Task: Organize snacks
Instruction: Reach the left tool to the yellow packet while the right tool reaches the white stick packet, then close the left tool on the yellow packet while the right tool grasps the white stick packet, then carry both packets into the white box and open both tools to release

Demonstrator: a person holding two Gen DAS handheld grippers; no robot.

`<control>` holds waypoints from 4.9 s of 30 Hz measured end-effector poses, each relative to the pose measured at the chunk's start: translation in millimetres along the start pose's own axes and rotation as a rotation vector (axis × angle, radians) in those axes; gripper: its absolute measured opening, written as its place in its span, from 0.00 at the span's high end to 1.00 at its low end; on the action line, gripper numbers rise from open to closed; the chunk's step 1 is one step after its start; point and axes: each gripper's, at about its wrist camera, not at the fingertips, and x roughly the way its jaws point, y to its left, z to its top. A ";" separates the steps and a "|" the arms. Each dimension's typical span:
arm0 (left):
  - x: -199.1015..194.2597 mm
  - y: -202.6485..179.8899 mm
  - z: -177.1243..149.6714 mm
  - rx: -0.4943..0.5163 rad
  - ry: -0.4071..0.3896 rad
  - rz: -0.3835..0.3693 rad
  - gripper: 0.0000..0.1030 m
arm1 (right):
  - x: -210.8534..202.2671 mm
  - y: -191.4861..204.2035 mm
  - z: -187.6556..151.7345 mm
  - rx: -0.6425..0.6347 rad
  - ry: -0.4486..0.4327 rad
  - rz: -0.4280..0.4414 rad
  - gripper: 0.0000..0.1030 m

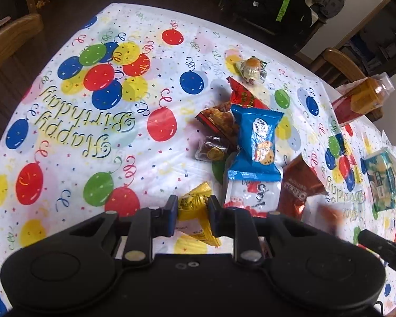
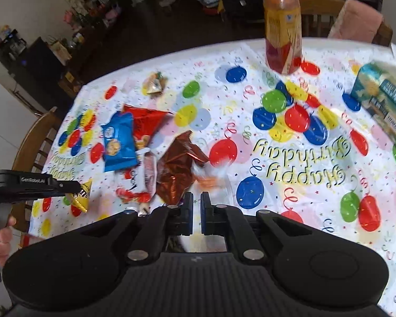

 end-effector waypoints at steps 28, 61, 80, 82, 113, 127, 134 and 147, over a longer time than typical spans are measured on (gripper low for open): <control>-22.5 -7.6 -19.0 0.035 -0.012 -0.005 0.79 | 79.8 -18.8 3.1 -0.103 0.194 0.013 0.34; -52.6 -16.4 -37.9 0.105 -0.028 -0.049 0.79 | -9.0 -2.7 -5.1 -0.139 0.119 0.034 0.80; -121.2 -22.2 -91.1 0.255 -0.061 -0.120 0.79 | -123.6 37.9 -50.6 -0.159 -0.041 0.039 0.82; -124.6 -22.0 -97.4 0.267 -0.057 -0.128 0.79 | -130.9 41.1 -56.0 -0.159 -0.043 0.058 0.82; -38.4 0.6 -187.6 0.342 0.162 -0.014 0.79 | -4.0 94.1 -159.9 -0.156 0.286 0.152 0.85; -34.0 -0.7 -195.7 0.380 0.170 -0.004 0.60 | -8.9 94.8 -163.1 -0.153 0.274 0.141 0.83; -54.5 -2.0 -198.1 0.402 0.118 -0.008 0.41 | -31.7 95.7 -163.7 -0.139 0.222 0.137 0.71; -117.5 -17.4 -192.8 0.479 -0.058 -0.040 0.20 | -91.3 108.0 -148.6 -0.124 0.077 0.146 0.33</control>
